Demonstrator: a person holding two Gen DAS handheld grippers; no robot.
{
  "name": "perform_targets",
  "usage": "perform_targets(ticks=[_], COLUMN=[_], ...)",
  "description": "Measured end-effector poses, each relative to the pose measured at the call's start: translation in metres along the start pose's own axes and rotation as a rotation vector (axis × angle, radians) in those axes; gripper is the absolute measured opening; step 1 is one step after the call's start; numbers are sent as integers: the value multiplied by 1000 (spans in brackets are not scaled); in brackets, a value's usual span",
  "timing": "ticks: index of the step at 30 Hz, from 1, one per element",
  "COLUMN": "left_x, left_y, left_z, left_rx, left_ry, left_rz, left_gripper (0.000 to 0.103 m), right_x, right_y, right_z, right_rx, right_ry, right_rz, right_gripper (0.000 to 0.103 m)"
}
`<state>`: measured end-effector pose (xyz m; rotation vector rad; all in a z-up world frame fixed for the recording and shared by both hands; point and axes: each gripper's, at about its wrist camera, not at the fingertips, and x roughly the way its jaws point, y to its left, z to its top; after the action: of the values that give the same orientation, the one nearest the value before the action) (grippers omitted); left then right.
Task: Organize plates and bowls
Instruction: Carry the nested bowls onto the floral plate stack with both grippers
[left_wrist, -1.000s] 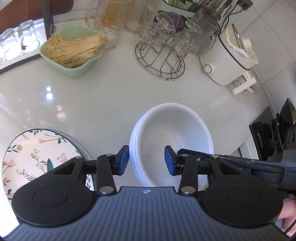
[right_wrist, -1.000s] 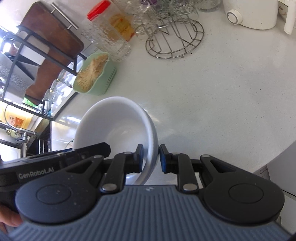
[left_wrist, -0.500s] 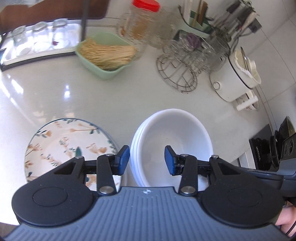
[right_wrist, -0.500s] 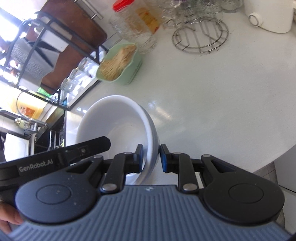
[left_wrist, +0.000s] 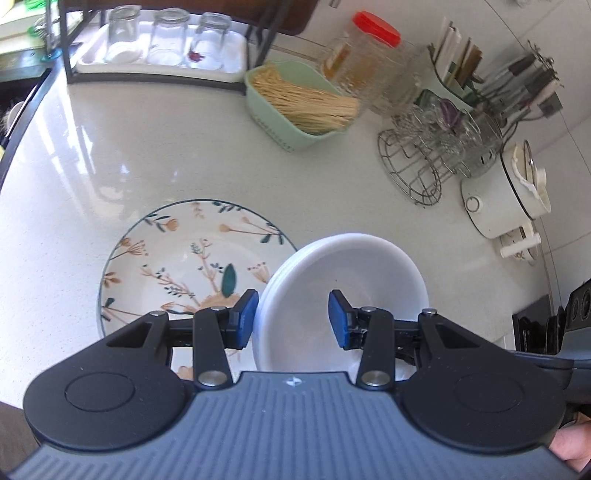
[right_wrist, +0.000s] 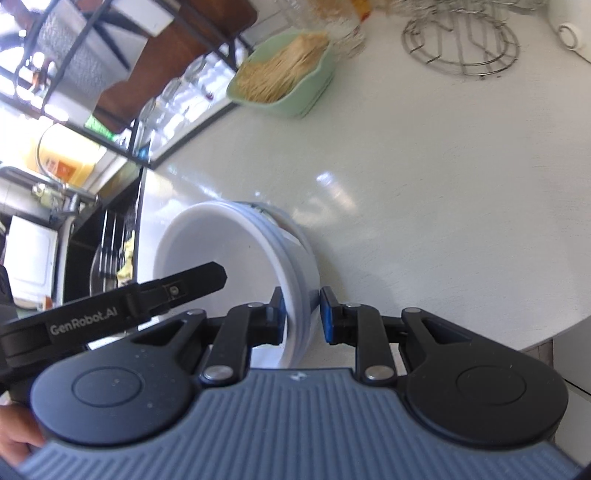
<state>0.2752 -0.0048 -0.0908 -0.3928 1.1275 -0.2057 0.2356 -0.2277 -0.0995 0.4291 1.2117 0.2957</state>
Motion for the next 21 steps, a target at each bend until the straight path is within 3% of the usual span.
perform_targets(ticks=[8,17,21], left_x=[-14,1,5], left_y=[39,66,69], left_z=[11,11,10], left_rx=[-75,-112,-133], left_ry=[-41,6,4], left_rz=[32,71,78], left_gripper=[46,46,46], right_x=[23,60,63], right_y=[38,52,54], right_z=[12,18,21], right_rx=[-85,-129,-178], right_ry=[51,143,144], right_rz=[12,-21,-21], right_gripper=[23,23,23])
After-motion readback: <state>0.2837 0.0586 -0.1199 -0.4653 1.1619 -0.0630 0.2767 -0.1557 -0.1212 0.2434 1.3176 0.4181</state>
